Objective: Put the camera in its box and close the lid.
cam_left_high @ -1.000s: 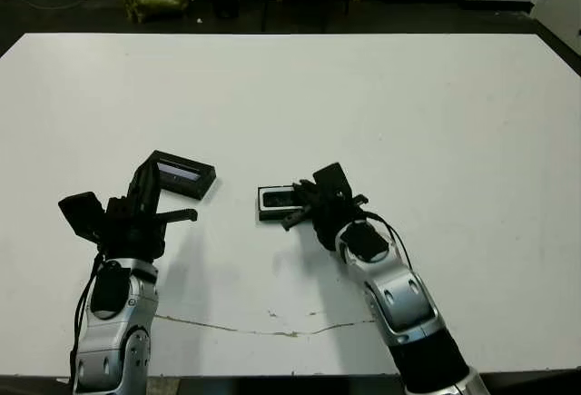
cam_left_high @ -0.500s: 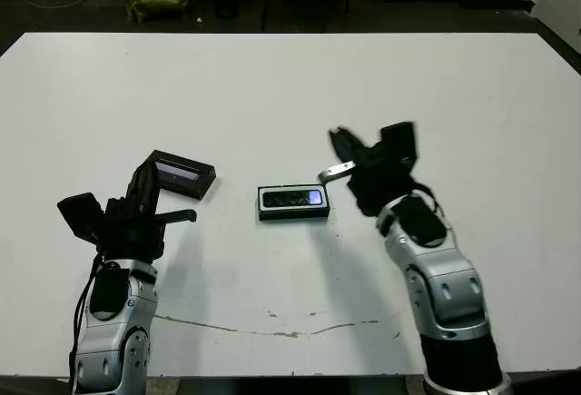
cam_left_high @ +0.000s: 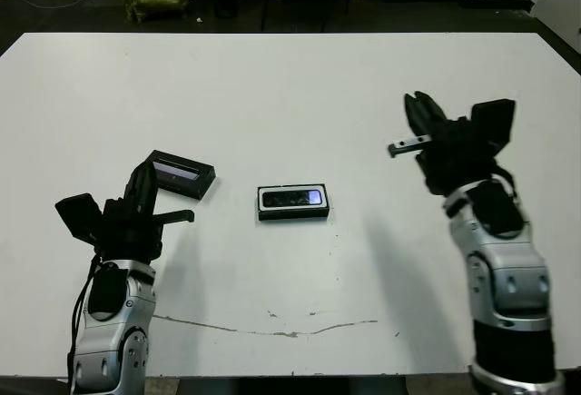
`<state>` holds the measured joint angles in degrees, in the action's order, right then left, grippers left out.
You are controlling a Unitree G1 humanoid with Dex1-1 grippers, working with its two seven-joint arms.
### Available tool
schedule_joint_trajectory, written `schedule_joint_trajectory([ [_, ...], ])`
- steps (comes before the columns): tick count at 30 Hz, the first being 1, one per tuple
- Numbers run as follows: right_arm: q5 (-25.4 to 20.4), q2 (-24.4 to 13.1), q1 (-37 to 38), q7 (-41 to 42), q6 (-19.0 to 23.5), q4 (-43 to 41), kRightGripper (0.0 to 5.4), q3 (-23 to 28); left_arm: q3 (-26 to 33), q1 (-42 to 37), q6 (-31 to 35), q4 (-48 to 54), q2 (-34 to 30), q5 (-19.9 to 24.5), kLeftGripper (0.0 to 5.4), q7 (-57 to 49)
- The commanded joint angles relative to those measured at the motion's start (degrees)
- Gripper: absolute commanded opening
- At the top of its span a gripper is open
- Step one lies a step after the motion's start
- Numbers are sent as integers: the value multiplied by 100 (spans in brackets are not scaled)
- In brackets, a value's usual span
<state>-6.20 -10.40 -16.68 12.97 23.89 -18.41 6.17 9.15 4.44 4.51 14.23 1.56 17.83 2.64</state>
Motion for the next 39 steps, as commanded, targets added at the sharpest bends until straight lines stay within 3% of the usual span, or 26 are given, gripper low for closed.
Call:
schedule_joint_trajectory([
  [1,-6,-166,172,-70,161,82,3,141,19,11,59,-54,-88,-44,0,22],
  [6,-27,-263,192,-126,153,284,3,306,36,-43,29,-69,-151,-90,0,30],
  [11,-183,-262,253,-155,461,259,3,416,142,-227,35,-15,-518,-259,0,122],
  [15,-261,-418,354,83,381,271,3,353,214,-465,94,7,-1044,-579,0,261],
  [24,-302,-389,486,131,300,236,3,278,294,-1411,516,-76,-2408,-869,0,1013],
  [27,-267,-398,527,156,101,308,3,246,227,-1790,507,-293,-2749,-1031,0,1237],
  [34,-337,-330,627,179,-389,469,3,291,-468,-2868,942,-1019,-3720,-1653,0,2213],
  [39,-353,-352,668,157,-458,476,3,295,-1326,-3986,543,-2288,-4200,-2171,0,3391],
])
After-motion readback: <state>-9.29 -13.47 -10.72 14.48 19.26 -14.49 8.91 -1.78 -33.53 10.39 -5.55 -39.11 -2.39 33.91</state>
